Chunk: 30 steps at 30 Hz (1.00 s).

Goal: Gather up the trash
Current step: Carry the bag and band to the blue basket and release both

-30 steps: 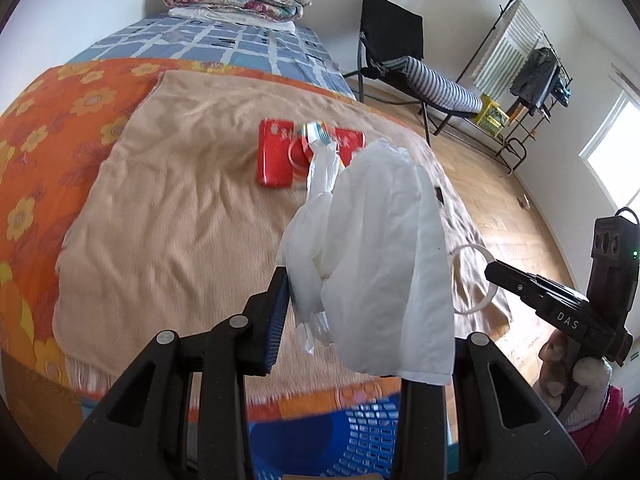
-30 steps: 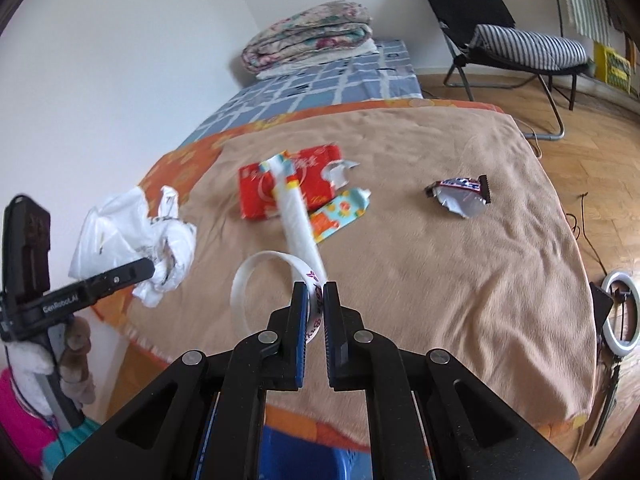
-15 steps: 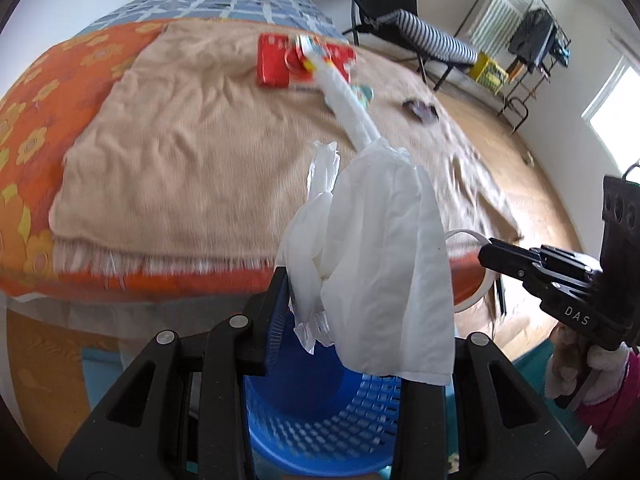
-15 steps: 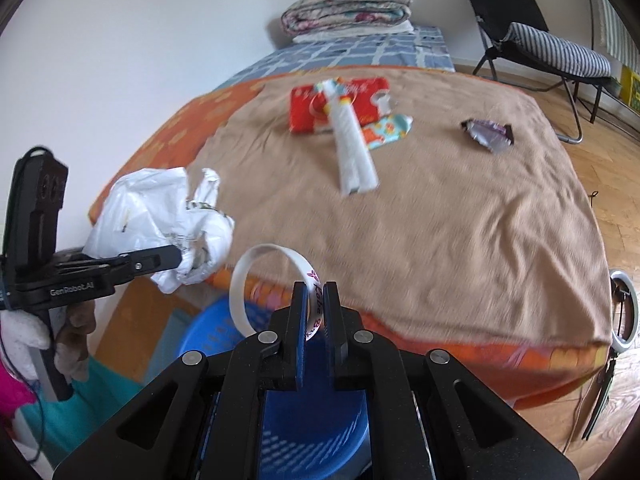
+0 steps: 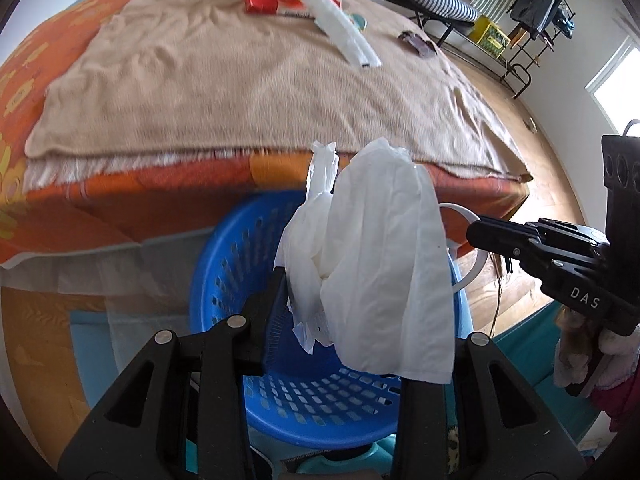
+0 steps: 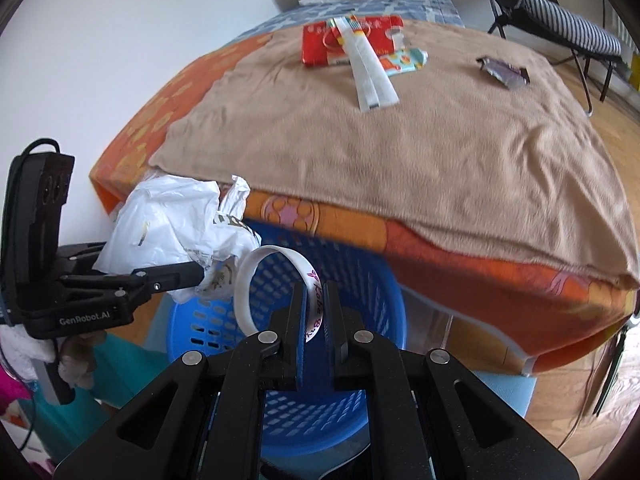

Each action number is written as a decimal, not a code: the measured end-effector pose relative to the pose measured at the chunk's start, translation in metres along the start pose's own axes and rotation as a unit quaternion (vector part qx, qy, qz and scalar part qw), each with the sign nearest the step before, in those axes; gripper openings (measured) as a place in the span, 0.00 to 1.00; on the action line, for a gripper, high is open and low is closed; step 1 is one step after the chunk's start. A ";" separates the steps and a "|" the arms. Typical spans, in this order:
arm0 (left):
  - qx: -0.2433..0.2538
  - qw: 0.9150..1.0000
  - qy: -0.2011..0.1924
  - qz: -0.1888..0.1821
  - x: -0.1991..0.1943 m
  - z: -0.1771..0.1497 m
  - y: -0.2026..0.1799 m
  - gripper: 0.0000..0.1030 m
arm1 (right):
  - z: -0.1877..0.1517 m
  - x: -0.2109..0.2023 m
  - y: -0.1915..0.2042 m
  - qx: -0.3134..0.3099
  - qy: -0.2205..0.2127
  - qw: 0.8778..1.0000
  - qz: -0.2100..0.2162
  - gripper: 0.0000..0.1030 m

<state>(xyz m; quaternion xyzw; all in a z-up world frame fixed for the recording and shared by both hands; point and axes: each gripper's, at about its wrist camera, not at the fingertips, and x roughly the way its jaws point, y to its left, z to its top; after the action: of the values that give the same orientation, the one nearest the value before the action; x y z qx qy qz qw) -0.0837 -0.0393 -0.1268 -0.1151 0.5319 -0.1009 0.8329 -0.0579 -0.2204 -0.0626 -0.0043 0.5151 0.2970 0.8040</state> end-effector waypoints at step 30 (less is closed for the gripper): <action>-0.011 0.999 0.043 0.011 0.020 -0.007 0.003 0.54 | -0.007 0.023 0.002 0.013 0.041 0.999 0.000 0.54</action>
<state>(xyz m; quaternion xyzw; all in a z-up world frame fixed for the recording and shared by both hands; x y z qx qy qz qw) -0.0818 -0.0426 -0.1477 -0.1140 0.5694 -0.0911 0.8090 -0.0580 -0.2103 -0.0848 -0.0064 0.5516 0.2901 0.7820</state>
